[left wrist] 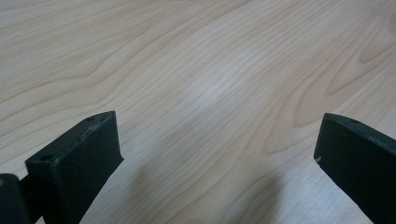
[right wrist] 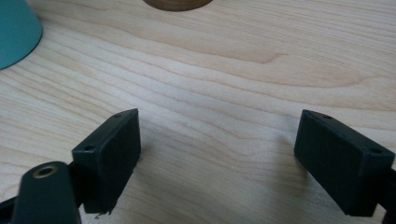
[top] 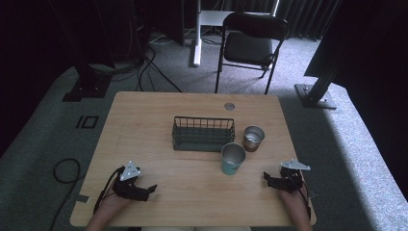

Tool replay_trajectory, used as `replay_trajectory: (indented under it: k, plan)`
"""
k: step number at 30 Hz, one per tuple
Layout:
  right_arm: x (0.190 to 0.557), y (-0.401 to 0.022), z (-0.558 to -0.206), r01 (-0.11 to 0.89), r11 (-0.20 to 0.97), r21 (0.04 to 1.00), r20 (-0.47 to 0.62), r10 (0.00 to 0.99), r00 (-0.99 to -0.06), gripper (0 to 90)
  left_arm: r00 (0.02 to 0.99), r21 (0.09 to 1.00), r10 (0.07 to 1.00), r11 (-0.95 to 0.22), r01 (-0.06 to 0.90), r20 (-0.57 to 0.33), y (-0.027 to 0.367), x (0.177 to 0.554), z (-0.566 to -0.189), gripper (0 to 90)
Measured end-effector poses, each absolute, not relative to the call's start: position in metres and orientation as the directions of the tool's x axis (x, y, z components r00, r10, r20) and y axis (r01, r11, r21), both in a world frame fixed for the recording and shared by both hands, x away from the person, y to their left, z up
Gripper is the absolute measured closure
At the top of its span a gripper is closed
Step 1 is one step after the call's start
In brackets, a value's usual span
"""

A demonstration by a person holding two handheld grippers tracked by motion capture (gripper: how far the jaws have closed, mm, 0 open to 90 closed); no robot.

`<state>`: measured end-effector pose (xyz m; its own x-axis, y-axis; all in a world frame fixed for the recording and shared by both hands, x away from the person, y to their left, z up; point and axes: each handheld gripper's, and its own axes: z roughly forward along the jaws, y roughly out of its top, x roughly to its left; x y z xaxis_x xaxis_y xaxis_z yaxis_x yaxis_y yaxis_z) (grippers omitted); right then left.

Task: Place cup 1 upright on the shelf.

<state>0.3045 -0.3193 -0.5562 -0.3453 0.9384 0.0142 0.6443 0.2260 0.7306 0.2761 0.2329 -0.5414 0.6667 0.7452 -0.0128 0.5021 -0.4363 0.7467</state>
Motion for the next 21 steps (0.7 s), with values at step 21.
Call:
replay_trajectory:
  k: [21]
  plan:
    - [0.304, -0.319, -0.556, 0.645, 0.229, 0.729, 0.008, 0.939, -0.343, 14.5, 0.773, 0.757, 0.633, -0.483, 0.44, -0.046, 0.168, 0.296, -0.537, 1.1]
